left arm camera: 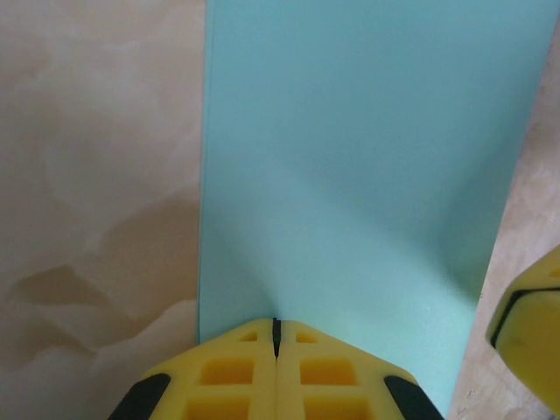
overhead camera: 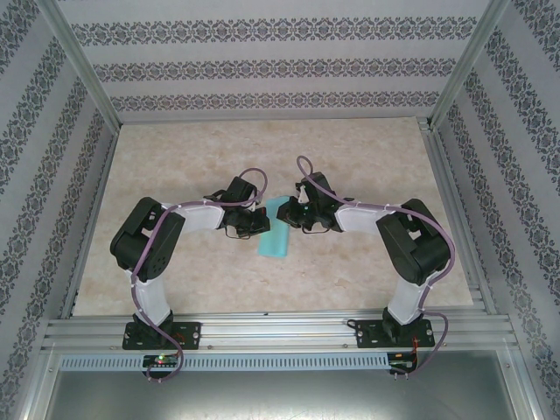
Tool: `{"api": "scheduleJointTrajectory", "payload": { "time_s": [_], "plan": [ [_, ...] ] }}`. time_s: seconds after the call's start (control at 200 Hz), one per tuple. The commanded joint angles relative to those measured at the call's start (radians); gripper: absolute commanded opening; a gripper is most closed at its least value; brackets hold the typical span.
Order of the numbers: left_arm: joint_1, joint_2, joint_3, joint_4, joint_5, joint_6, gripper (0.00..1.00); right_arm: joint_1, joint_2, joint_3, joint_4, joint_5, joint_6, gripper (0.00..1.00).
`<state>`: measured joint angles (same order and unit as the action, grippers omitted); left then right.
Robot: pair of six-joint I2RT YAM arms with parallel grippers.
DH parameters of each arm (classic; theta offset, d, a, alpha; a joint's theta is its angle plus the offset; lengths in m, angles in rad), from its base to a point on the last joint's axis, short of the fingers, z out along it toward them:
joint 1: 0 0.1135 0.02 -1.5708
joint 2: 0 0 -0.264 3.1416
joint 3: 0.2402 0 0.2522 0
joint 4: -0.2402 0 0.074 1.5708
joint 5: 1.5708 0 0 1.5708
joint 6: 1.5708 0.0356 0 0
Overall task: Fold a paper plane with a square sheet of paper (pick it up from the middle)
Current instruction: Hold the square sheet of paper at the center of the table, then fold the square sheet of paper in half at the center of the table.
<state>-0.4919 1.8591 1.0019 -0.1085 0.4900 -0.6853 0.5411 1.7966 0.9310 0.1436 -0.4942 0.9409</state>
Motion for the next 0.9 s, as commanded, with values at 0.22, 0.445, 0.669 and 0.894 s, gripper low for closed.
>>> {"api": "scheduleJointTrajectory", "payload": {
  "time_s": [0.22, 0.445, 0.669, 0.894],
  "plan": [
    [-0.014, 0.038, 0.002, -0.048, -0.018, 0.024, 0.00, -0.006, 0.050, -0.049, 0.018, -0.026, -0.023, 0.12],
    [-0.014, 0.040, -0.004, -0.051, -0.024, 0.024, 0.00, -0.025, 0.074, -0.123, 0.072, -0.024, -0.035, 0.14],
    [-0.014, 0.040, -0.007, -0.049, -0.021, 0.025, 0.00, -0.039, 0.088, -0.191, 0.122, -0.004, -0.071, 0.16],
    [-0.014, 0.040, -0.009, -0.051, -0.021, 0.027, 0.00, -0.032, -0.021, -0.180, 0.198, -0.066, -0.056, 0.16]
  ]
}}
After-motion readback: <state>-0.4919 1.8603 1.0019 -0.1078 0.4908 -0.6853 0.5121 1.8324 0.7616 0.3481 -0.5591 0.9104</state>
